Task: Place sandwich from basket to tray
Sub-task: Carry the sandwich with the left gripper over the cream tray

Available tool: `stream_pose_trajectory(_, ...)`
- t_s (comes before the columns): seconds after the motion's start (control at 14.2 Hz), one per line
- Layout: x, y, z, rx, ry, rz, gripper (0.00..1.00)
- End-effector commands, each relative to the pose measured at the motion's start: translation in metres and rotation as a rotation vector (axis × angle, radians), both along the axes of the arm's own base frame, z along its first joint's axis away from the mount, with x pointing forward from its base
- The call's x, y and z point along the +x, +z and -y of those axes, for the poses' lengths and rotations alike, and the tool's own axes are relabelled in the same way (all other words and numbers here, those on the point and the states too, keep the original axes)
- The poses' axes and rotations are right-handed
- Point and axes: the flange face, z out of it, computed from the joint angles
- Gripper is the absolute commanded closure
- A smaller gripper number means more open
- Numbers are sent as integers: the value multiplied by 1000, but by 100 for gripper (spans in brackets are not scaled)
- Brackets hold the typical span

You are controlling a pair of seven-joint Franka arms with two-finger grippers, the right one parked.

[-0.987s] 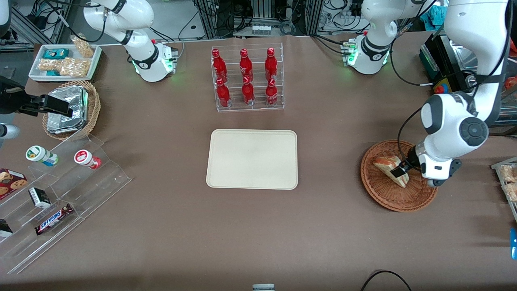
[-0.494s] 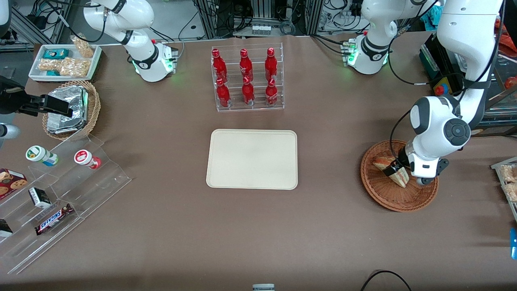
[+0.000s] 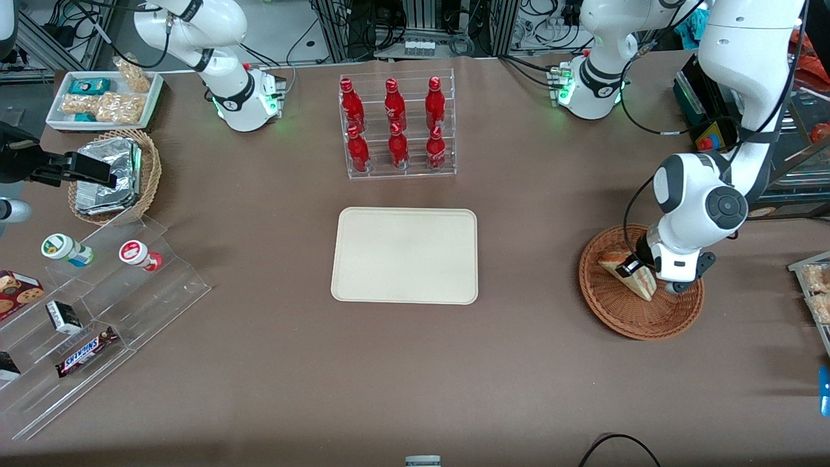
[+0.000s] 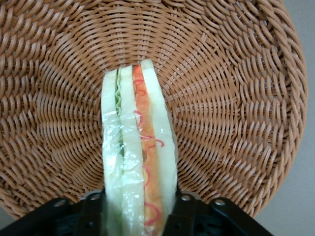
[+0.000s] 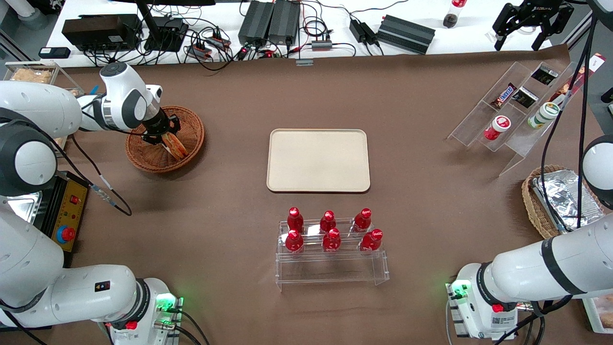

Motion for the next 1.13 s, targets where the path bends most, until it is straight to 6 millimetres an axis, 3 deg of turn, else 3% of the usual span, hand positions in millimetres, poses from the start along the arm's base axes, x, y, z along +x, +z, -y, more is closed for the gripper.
stream_pose_trajectory(0.0, -2, 2, 2, -4, 7, 9, 86)
stream_pose_trajectory(0.49, 6, 15, 4, 2, -86, 1, 87)
stream_pose_trajectory(0.71, 17, 49, 9, 1, -158, -62, 88)
stream_pose_trajectory(0.85, 9, 79, 35, 3, -232, -110, 88)
stream_pose_trajectory(1.06, -4, 120, 95, 19, -335, -185, 88)
